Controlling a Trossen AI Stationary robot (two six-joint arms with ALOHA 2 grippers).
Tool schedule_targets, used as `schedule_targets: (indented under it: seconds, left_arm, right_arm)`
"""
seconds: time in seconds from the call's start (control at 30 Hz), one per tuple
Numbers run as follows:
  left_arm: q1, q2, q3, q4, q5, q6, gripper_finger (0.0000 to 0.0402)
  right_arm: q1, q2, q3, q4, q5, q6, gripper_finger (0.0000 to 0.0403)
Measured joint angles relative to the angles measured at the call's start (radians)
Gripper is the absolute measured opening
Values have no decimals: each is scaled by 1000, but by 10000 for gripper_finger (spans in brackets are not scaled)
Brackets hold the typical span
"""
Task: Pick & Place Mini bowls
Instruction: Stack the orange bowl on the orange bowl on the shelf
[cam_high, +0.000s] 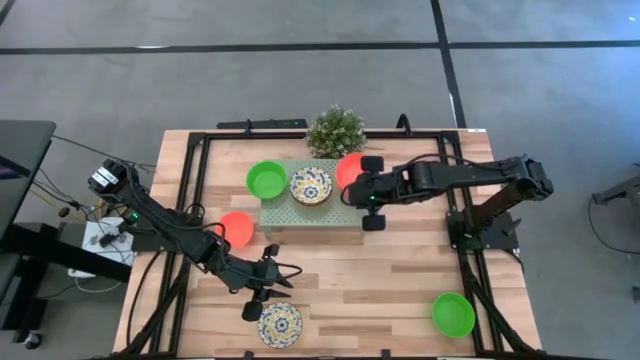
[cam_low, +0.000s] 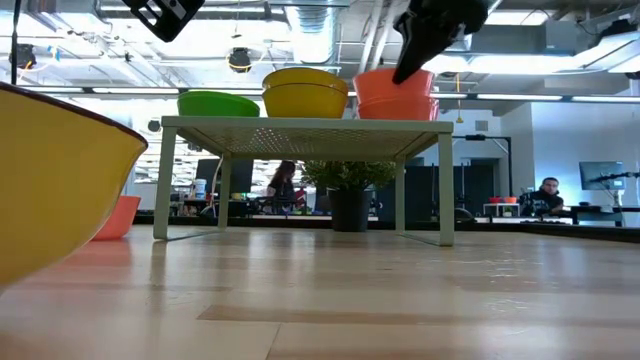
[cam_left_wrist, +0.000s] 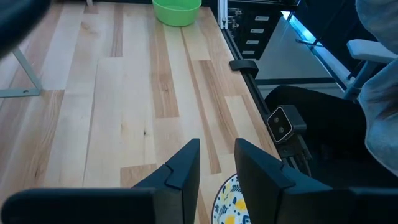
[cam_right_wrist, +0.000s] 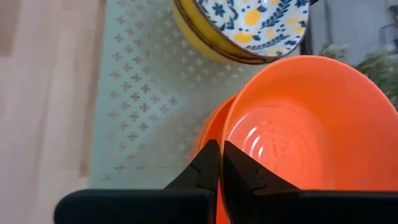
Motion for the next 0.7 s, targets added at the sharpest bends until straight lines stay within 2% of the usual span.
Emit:
schedule_targets:
  seconds: [0.2, 0.5, 0.7]
  left_arm:
    - [0, 0, 0, 0, 0, 0, 101]
    - [0, 0, 0, 3, 0, 0, 101]
    - [0, 0, 0, 3, 0, 0, 101]
  right_arm:
    - [-4, -1, 9, -38, -80, 43, 5]
    - [-16, -1, 9, -42, -83, 72, 8]
    - [-16, -1, 9, -42, -83, 85, 24]
